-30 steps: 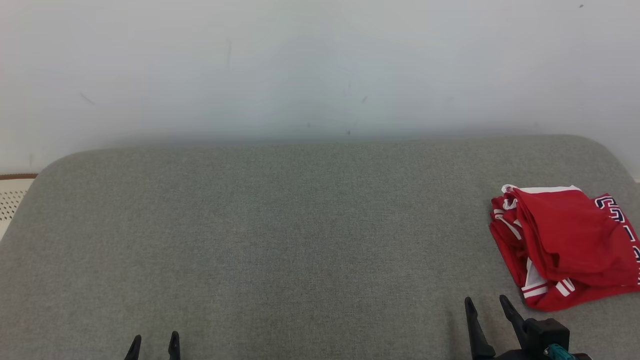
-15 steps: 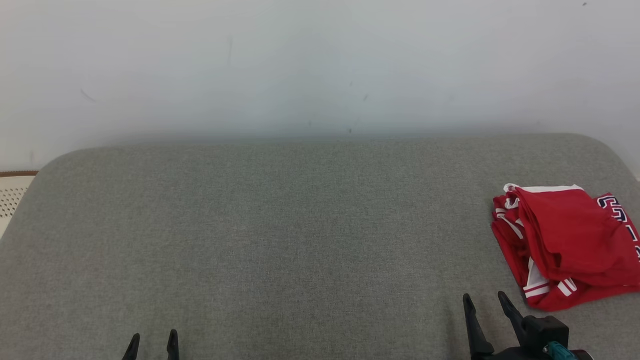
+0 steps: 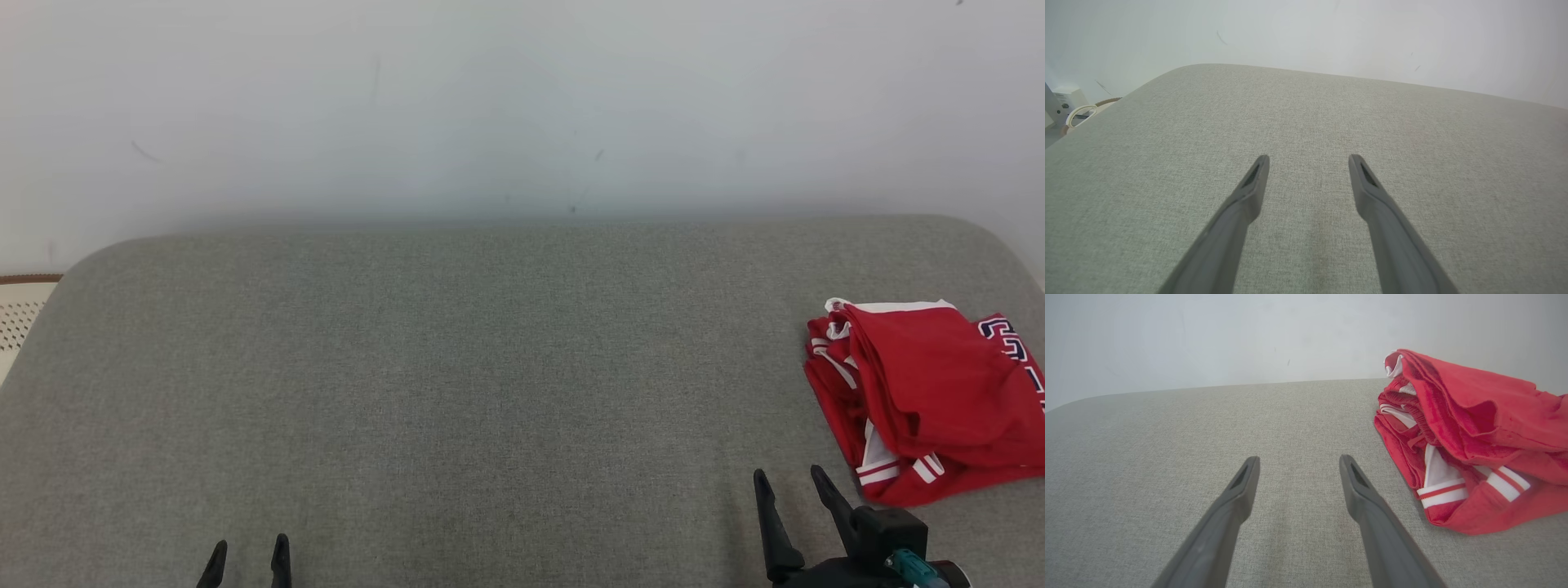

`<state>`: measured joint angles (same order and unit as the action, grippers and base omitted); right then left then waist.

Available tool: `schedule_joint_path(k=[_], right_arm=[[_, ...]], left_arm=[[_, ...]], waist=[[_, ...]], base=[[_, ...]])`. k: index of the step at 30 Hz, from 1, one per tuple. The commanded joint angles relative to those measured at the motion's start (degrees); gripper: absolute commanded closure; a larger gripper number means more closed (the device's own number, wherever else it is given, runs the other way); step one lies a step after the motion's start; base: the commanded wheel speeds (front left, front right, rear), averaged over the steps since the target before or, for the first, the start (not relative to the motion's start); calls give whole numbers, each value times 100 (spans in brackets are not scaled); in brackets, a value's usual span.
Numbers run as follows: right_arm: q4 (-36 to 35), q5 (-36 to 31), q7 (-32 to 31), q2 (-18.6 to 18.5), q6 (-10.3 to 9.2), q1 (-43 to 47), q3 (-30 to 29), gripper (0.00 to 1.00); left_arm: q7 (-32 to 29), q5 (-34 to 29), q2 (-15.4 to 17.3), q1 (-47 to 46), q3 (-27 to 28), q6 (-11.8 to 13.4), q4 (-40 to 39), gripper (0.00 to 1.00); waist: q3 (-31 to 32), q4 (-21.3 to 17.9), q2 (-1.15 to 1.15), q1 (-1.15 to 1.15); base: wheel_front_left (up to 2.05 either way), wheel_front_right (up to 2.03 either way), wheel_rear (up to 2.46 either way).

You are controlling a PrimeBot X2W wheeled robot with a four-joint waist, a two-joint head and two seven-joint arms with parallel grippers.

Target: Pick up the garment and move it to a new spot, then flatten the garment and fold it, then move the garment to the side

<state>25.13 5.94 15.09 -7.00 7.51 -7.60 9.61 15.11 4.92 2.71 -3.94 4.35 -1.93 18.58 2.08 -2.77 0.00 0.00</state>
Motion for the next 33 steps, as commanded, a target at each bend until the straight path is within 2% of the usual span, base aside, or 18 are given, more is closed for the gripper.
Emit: schedule_joint_path(k=[1, 16, 17, 22, 33], right_arm=[[-66, 8, 3, -6, -2, -115, 7, 0], [-68, 47, 3, -19, -3, -151, 31, 0], [-6, 19, 0, -2, 0, -14, 27, 100], [110, 93, -27, 11, 0, 75, 8, 100], [-47, 1375, -352, 70, 0, 45, -228, 100]], left_arm=[[1, 42, 24, -153, 17, -17, -66, 0], [1, 108, 26, -167, 12, -79, -85, 0], [0, 69, 3, -78, 4, -102, -22, 100], [-43, 126, -25, -58, 37, -107, 141, 100], [-398, 1417, -16, -120, 113, -175, 83, 100]], waist=[[-4, 1, 0, 0], [-40, 8, 0, 0], [-45, 10, 0, 0], [-48, 13, 0, 0], [-64, 36, 0, 0]], base=[[0, 0, 0], [0, 0, 0], [0, 0, 0], [0, 0, 0], [0, 0, 0]])
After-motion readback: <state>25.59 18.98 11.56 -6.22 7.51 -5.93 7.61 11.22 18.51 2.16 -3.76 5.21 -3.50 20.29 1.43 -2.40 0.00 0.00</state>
